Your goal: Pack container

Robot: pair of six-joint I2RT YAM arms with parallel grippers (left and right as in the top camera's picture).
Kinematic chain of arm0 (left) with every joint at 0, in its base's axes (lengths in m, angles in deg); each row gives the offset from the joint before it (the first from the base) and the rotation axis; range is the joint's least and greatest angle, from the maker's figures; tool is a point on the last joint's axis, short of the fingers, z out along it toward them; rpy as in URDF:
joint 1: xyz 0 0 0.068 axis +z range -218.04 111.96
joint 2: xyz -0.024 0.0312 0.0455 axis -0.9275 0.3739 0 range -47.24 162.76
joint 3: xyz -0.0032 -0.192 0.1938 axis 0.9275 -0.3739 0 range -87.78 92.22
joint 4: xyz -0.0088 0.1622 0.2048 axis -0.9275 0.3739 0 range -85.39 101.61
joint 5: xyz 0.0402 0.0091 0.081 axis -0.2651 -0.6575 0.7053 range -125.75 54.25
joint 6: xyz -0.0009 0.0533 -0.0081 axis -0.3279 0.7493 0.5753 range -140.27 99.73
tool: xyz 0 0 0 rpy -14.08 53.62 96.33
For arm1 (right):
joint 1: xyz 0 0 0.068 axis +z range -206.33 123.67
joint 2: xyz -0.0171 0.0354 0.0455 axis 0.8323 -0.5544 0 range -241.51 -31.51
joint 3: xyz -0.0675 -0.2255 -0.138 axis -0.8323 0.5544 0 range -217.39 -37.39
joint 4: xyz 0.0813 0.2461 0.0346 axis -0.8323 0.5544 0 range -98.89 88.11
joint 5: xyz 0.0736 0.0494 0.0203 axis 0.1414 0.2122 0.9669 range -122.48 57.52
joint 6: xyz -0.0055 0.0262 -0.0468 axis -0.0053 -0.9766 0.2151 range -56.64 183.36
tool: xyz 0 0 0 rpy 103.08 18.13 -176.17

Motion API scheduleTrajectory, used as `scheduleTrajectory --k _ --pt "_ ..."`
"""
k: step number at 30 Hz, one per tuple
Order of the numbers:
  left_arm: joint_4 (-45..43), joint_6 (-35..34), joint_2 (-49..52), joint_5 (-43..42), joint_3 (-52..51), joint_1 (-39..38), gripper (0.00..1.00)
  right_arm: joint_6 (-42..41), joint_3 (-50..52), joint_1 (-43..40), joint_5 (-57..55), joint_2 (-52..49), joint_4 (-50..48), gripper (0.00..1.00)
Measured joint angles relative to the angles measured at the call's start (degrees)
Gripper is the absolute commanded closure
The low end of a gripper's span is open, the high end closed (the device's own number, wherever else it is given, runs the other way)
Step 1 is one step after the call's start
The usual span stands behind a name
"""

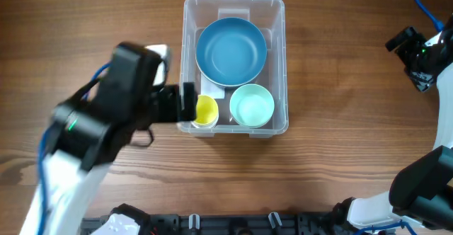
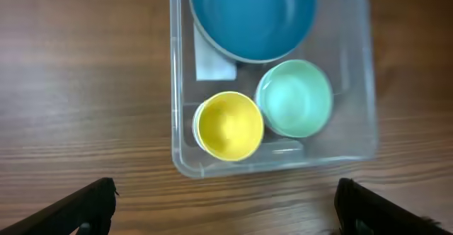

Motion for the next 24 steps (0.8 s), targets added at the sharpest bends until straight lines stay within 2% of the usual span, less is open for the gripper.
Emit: scheduleTrajectory --k 4,11,14,19,23,24 --pt "1.33 0.09 -8.79 1.44 0.22 0.00 0.00 0.00 0.00 0.00 0.00 0.00 0.00 0.00" --pt "1.55 0.09 -24.90 8.85 0.00 0.00 0.00 0.00 0.00 0.00 0.00 0.00 0.00 0.00" --pt "0.46 0.09 -28.72 12.15 -3.39 0.00 0.00 0.00 0.00 0.00 0.00 0.00 0.00 0.00" --pt "-10.43 0.11 -30.71 16.20 -18.60 4.17 0.00 0.00 0.00 0.00 0.00 0.00 0.00 0.00" --pt "-28.72 0.11 -37.46 16.70 -37.33 11.39 0.00 0.00 0.00 0.00 0.00 0.00 -0.04 0.01" --pt "-30.71 0.13 -38.91 16.68 -41.07 12.74 0.00 0.00 0.00 0.00 0.00 0.00 0.04 0.00"
